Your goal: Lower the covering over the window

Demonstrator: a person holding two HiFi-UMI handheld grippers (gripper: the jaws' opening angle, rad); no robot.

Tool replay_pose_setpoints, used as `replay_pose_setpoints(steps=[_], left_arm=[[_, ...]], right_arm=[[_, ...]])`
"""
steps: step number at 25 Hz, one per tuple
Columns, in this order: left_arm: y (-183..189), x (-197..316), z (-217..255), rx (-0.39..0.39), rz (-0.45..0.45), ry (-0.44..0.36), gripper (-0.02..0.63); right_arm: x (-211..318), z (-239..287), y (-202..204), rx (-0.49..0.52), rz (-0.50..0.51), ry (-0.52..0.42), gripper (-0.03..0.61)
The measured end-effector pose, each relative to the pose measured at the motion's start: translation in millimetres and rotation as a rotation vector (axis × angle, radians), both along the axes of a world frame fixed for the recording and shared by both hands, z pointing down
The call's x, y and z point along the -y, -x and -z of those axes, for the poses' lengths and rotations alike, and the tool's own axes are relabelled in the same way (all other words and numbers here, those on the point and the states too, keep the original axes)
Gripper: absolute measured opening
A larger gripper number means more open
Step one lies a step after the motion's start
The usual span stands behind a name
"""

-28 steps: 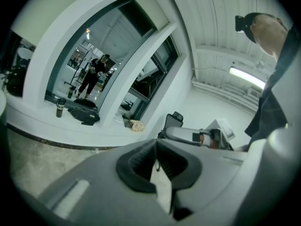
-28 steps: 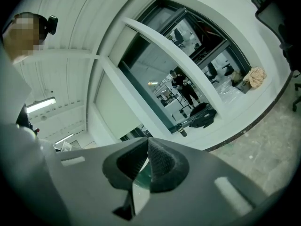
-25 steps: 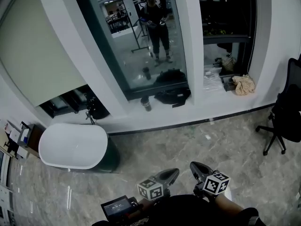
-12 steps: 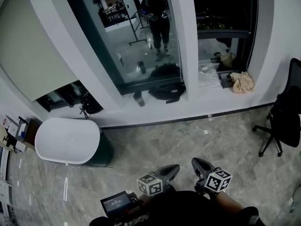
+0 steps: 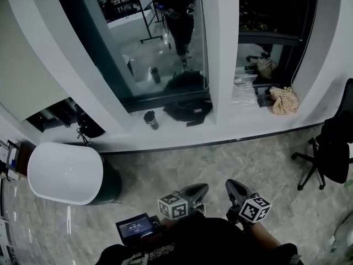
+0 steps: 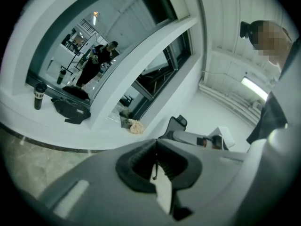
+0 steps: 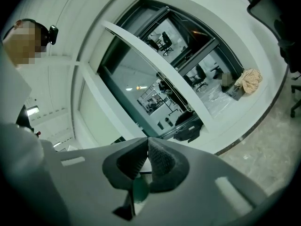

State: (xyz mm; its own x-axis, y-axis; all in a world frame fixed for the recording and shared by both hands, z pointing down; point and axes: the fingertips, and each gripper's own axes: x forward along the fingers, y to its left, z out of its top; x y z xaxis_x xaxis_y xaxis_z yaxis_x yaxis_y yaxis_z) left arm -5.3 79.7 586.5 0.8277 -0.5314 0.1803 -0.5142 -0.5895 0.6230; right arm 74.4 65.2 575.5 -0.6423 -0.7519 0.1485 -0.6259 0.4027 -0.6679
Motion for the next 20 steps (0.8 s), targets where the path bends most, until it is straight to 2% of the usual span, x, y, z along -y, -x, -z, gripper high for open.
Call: replay_pose_setpoints(steps=[7,11,15,19,20], left_arm=[[20.7,134.4,21.2,-0.041,-0.072,-0.036,0.002],[36.2,195.3,21.2,-0.036,-0.072,-0.030,0.002],[43.6,251.5,32.1,-0.057,-0.081,-0.061,0.002],[44.2,326.4,62.6,-0.083,-0.059,-0.161,0.003],[42.5,347.9,76.3,-0.091,-0.052,-0.198,0.029]], right_arm=[[127.6,29.4,12.7,-0.022,-0.069,-0.055,0.025],[170.2,32.3,16.2,-0.009,-0.102,-0.030,0.025],[200.4,17.7,14.6,-0.009,-0.109,0.021,0.025],[237.5,10.0,3.8,0.005,-0.093,0.028,0.023],[249.5,10.1,-1.0,0.013,-0.092,0.028,0.023]])
